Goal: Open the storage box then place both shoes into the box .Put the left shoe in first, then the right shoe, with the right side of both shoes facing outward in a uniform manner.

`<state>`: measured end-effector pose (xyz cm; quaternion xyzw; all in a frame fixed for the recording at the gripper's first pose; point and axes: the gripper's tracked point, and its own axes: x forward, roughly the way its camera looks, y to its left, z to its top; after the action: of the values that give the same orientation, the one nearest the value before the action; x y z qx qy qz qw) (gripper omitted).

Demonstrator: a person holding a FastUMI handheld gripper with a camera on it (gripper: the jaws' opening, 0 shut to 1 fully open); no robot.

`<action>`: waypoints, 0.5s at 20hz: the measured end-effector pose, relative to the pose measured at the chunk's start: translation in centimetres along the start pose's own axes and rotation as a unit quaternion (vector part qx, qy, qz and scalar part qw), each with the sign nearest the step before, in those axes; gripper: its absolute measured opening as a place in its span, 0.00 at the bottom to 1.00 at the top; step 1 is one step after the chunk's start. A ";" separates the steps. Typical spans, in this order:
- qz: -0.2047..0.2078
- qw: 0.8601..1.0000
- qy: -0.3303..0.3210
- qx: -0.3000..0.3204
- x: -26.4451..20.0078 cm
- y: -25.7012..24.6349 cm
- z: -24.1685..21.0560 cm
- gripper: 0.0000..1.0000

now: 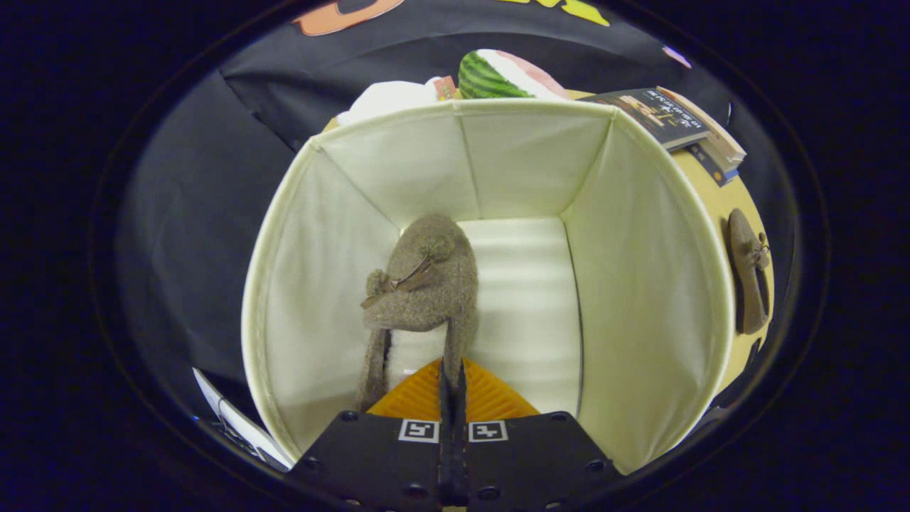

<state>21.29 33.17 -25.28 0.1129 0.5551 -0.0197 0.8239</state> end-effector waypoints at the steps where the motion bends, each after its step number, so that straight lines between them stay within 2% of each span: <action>1: 0.000 1.000 0.002 0.000 0.4 -0.1 0.0 0.01; 3: 0.008 1.000 0.014 -0.006 0.6 -0.1 -0.4 0.02; 4: 0.015 1.000 0.020 -0.008 0.9 0.2 -0.7 0.07; 8: 0.026 0.999 0.009 -0.028 0.1 0.6 -0.8 0.36; 10: 0.008 0.999 -0.005 -0.043 -1.5 -0.2 -0.6 0.46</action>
<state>20.17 32.94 -24.14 0.0820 0.5504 0.0100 0.8308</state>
